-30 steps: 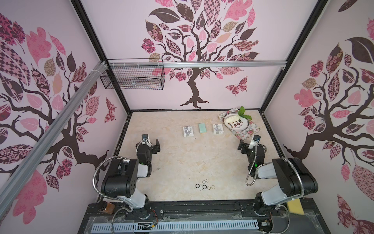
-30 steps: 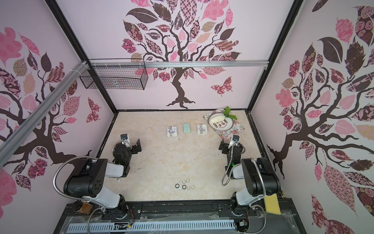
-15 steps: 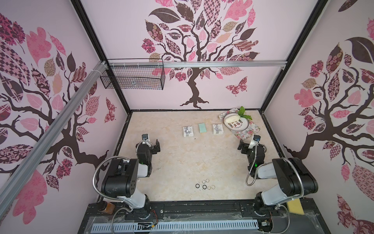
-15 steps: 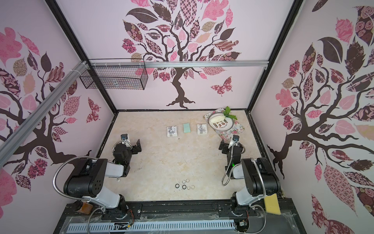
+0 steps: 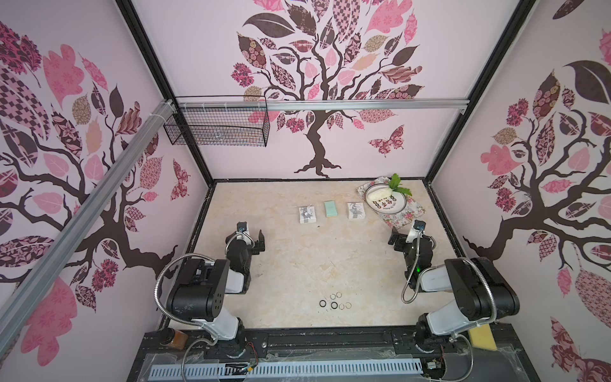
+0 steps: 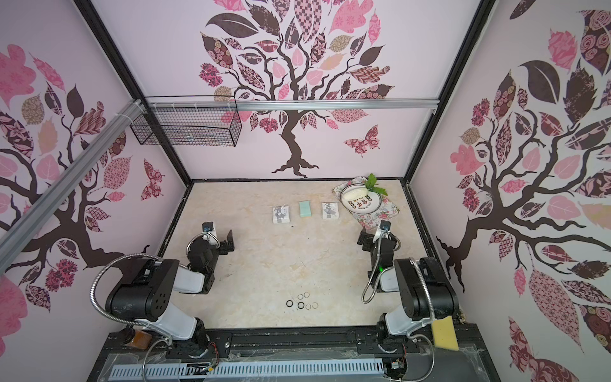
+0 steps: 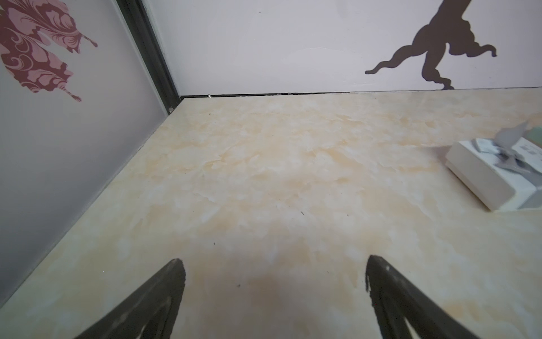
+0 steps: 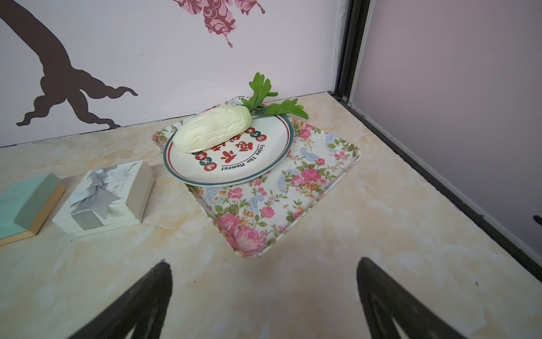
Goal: Take the rings out of the lift-off lid box
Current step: Reset both arms
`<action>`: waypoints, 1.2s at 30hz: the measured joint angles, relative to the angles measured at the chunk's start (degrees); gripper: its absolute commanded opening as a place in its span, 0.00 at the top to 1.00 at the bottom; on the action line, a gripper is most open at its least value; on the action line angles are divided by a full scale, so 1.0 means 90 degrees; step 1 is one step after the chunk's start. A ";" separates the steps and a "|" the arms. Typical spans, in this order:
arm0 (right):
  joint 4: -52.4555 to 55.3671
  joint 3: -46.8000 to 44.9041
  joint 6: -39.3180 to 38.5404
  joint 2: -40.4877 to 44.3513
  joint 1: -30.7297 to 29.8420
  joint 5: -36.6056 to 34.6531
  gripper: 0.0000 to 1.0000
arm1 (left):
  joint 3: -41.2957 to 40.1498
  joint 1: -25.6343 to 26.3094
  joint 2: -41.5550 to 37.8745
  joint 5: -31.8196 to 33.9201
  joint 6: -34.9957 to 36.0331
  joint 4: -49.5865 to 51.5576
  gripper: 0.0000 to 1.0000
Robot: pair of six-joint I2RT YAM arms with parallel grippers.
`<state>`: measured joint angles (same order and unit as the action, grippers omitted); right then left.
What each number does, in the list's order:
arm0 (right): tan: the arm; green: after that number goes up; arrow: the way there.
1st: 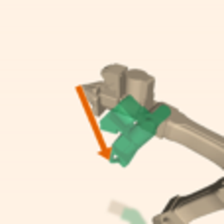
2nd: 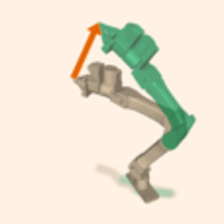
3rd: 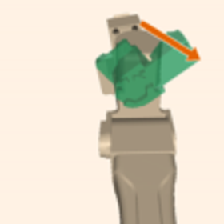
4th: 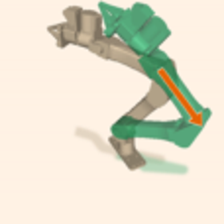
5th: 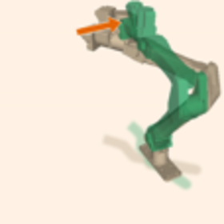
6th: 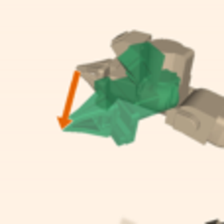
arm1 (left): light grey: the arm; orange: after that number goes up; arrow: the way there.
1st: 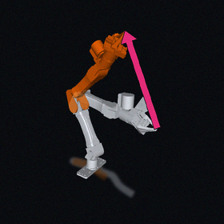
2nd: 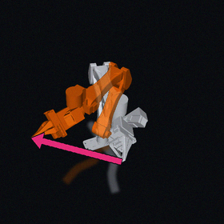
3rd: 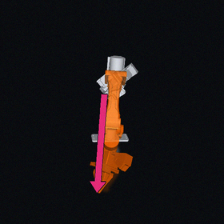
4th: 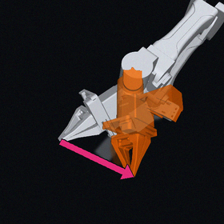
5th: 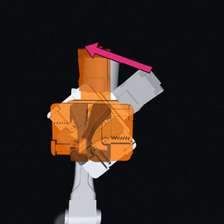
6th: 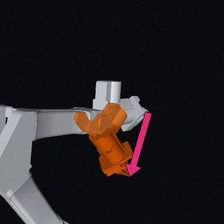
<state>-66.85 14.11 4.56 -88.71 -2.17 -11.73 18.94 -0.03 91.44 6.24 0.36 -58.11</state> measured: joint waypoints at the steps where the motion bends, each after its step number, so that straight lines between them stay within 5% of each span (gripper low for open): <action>1: 0.0000 0.0000 0.0000 0.0000 0.0000 0.0000 0.00 | 0.0097 -0.0107 0.0000 -0.0049 -0.0046 0.0049 0.02; 11: 0.0000 0.0000 0.0000 0.0000 0.0000 0.0000 0.00 | 0.0199 -0.0267 -0.0005 -0.0311 -0.0214 0.0420 0.02; 18: -0.0002 0.0000 0.0000 0.0000 0.0000 0.0000 0.00 | -0.0624 -0.0253 -0.0134 -0.0226 -0.0274 -0.0568 0.02; 36: 0.0000 0.0010 0.0000 0.0000 0.0000 0.0000 0.00 | 0.0097 -0.0248 -0.0083 -0.0398 -0.0233 0.0483 0.02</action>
<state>-66.85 14.20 4.56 -88.71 -2.17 -11.73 19.81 -2.26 90.70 2.66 -1.74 -53.76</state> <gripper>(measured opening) 0.997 0.983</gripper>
